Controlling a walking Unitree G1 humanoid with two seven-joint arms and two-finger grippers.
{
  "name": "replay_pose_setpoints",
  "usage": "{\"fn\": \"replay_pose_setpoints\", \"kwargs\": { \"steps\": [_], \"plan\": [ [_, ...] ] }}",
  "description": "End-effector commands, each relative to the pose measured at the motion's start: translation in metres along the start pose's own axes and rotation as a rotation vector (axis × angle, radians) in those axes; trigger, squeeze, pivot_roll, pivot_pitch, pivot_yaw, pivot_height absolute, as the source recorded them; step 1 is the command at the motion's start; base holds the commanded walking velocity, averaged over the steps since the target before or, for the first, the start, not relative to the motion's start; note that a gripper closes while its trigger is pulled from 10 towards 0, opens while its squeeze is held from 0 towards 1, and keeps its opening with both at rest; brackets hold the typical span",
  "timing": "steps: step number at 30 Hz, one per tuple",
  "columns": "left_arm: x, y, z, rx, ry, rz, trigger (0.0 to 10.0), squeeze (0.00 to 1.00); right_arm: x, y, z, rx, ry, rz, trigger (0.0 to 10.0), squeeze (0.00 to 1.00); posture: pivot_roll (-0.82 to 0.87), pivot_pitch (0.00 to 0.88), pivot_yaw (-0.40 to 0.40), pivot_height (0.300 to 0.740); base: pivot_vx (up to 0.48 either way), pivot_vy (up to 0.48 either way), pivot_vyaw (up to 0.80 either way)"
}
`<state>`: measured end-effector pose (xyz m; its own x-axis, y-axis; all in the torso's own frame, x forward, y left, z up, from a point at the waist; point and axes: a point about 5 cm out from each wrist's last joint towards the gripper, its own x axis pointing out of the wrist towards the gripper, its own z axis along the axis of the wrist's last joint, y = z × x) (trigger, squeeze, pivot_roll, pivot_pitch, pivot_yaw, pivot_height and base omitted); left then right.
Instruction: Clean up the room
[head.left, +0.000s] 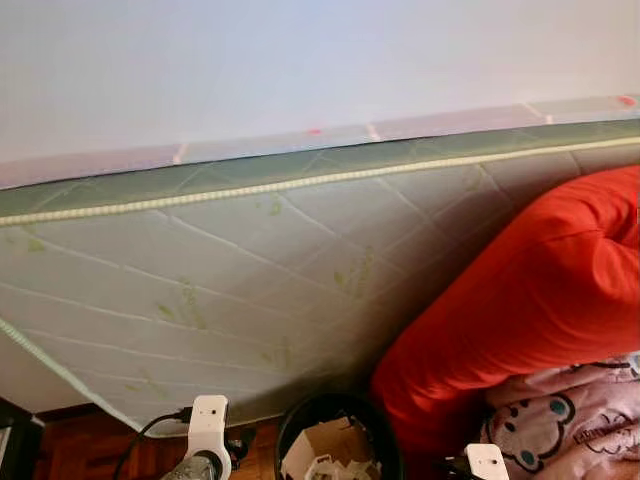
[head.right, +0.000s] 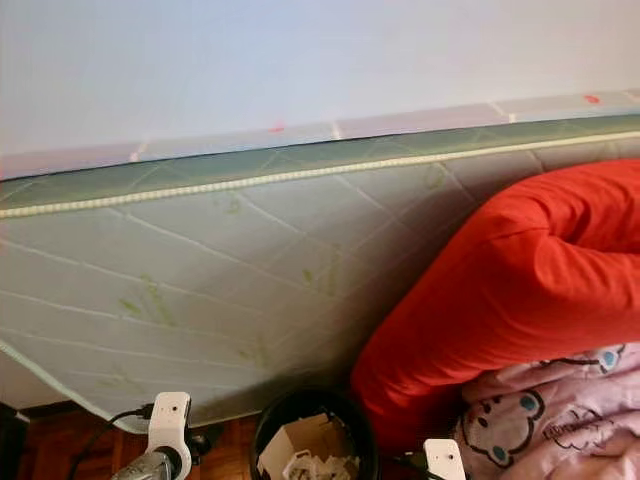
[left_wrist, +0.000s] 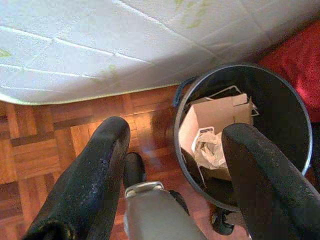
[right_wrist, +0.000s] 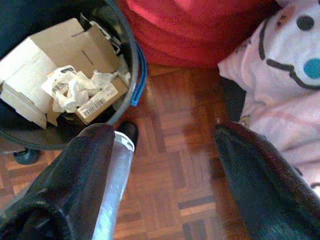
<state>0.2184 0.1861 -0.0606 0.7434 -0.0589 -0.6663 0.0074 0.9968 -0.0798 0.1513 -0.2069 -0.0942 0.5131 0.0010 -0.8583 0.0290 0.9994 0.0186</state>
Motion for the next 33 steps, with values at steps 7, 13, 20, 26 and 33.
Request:
{"fn": "replay_pose_setpoints", "kwargs": {
  "steps": [7,13,20,26,33],
  "plan": [
    [-0.0009,0.0011,-0.0047,0.008,0.031,0.007,10.0,0.0,-0.0009,-0.0034,-0.0023,0.005,0.009,-0.013,10.0,0.0,0.02,0.085,-0.077,0.737,0.0,0.0,0.0],
    [-0.0012,0.0024,-0.0078,-0.049,0.052,0.031,10.0,0.0,-0.0007,-0.0031,-0.0024,0.028,0.007,-0.024,10.0,0.0,0.02,0.083,-0.072,0.737,0.0,0.0,0.0],
    [-0.0016,0.0051,-0.0107,-0.056,0.094,0.045,10.0,0.0,-0.0002,-0.0008,-0.002,0.043,0.004,-0.023,10.0,0.0,0.02,0.075,-0.061,0.737,0.0,0.0,0.0],
    [-0.0018,0.0051,-0.0125,-0.084,0.108,0.052,10.0,0.0,-0.0001,-0.0003,-0.0019,0.044,0.004,-0.02,10.0,0.0,0.01,0.068,-0.056,0.737,0.0,0.0,0.0],
    [-0.0015,0.005,-0.012,-0.027,0.117,0.05,10.0,0.0,-0.0003,-0.0009,-0.0026,0.039,0.009,-0.022,10.0,0.0,0.02,0.036,-0.054,0.737,-0.072,0.0,0.0]
  ]
}}
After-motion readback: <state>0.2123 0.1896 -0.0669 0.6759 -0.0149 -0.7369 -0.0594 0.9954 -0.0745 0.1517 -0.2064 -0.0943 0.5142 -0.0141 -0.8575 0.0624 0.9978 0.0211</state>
